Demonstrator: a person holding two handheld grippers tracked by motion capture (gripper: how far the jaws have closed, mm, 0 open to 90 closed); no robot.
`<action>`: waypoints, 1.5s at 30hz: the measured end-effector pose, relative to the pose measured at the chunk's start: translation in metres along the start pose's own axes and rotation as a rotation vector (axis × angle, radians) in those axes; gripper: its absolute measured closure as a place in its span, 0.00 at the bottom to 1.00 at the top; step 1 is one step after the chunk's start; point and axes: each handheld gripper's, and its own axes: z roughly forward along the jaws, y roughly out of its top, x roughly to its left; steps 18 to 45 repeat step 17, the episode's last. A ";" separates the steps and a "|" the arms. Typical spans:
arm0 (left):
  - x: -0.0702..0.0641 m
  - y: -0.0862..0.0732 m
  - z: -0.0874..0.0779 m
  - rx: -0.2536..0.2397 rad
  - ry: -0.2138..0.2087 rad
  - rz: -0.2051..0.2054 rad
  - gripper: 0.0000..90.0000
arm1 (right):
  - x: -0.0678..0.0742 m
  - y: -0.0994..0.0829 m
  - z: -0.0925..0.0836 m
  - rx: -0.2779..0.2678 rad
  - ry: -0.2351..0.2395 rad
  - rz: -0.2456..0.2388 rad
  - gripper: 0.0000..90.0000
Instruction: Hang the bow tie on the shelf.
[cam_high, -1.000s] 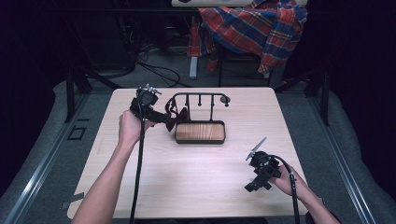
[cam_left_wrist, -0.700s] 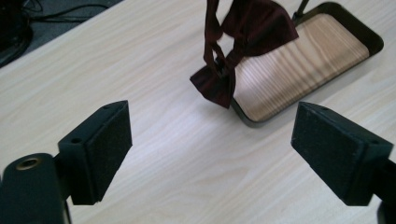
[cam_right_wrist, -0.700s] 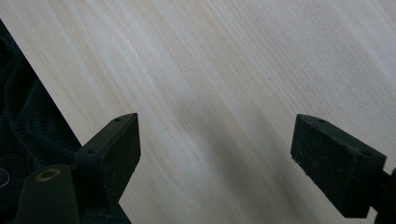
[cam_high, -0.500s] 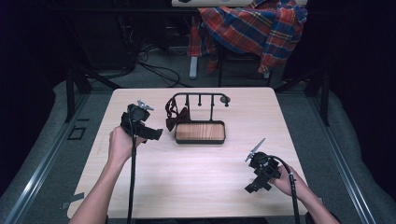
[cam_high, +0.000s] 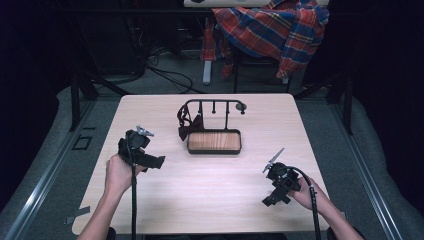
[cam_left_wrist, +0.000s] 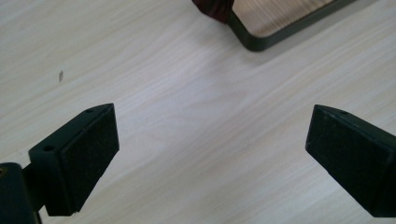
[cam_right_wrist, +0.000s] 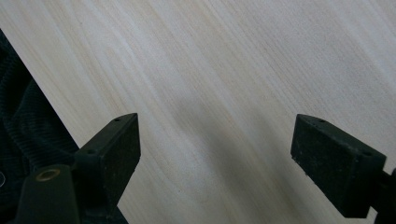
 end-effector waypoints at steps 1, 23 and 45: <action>0.000 0.000 0.000 0.000 0.000 0.000 0.02 | 0.000 0.000 0.000 0.004 0.000 -0.004 0.18; -0.006 -0.035 0.012 0.033 -0.011 -0.035 0.00 | 0.000 0.001 0.000 0.011 -0.010 -0.013 0.18; -0.006 -0.035 0.012 0.033 -0.011 -0.035 0.00 | 0.000 0.001 0.000 0.011 -0.010 -0.013 0.18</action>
